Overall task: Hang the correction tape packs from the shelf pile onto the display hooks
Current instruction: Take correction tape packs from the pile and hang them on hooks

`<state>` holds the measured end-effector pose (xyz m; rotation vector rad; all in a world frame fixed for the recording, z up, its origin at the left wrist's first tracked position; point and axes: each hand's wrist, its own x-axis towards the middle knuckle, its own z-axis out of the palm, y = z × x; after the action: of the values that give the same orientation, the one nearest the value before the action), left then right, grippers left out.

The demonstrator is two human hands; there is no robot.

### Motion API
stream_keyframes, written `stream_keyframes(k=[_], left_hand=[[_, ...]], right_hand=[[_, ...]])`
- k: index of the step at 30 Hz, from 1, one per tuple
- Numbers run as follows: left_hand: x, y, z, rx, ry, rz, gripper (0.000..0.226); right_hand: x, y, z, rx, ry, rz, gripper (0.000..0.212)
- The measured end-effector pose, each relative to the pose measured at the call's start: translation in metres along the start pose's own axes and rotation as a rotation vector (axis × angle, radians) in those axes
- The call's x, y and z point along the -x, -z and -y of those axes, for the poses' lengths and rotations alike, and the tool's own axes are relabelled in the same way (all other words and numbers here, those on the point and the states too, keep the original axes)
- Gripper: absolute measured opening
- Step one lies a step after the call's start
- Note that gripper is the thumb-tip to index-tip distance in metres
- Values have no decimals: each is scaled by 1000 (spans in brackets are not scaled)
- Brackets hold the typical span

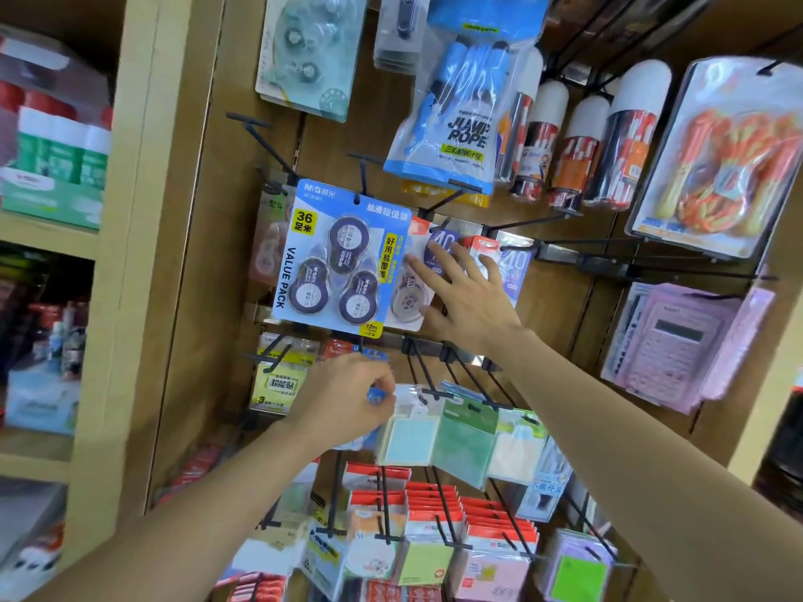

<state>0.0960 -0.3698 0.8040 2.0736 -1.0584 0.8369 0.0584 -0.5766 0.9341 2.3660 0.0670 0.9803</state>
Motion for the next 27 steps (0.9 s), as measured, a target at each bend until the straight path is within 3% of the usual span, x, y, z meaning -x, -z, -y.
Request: stream_keyframes(k=[13,20,23,27], left_hand=[[2,1,2,28,-7,16,7],[2,14,-10,-69,5,94,11],[1,21,-12,-143,-25,119,20],[15,34,-12,-269,-160,20,25]], right_hand=[[-22,-1,3,-24,-51,74,65],[10,10,4,-172,-21,124,60],[46,20,8,-284,-38,102,50],[98,33,15,-373,-47,44,23]])
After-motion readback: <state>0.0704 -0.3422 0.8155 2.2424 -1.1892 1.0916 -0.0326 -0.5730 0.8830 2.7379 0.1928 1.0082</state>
